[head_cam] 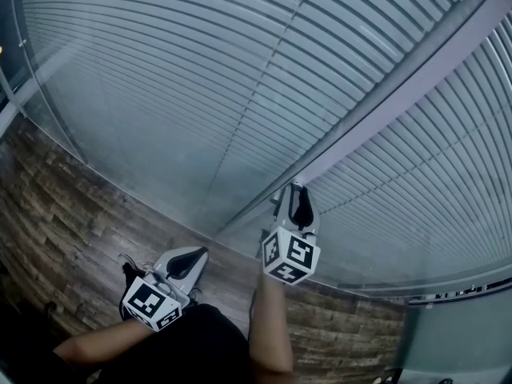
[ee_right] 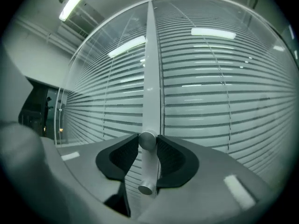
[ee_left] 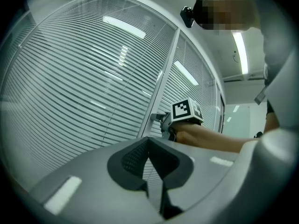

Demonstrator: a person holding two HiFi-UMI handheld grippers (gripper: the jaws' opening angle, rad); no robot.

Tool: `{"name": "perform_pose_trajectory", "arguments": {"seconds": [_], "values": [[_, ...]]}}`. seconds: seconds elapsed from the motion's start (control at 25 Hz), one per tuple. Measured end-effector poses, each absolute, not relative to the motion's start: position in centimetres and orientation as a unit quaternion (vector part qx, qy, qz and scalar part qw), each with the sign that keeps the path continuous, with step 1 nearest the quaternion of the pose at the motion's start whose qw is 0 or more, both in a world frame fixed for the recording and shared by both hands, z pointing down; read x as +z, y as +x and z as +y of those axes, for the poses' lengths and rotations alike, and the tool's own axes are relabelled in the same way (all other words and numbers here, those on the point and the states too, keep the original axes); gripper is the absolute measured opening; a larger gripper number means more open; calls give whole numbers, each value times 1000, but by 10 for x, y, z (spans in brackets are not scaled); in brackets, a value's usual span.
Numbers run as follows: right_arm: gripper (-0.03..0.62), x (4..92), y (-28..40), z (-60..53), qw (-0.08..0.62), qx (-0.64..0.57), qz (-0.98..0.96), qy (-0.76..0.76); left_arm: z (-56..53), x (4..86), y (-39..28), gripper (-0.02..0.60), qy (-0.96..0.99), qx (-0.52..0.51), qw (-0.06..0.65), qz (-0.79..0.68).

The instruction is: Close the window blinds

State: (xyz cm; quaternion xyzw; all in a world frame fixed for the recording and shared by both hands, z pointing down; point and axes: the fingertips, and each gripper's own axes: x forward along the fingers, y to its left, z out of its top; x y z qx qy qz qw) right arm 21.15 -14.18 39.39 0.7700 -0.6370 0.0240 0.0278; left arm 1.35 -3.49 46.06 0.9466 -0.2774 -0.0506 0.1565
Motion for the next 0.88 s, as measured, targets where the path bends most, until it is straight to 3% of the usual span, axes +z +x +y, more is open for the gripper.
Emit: {"name": "perform_pose_trajectory", "arguments": {"seconds": [0.36,0.88], "values": [[129,393,201,-145,196,-64,-631,748,-35,461,11,-2,946,-47,157,-278],[129,398,197,-146,322,-148,-603,715,-36,467,3,-2,942,-47,163,-290]]}}
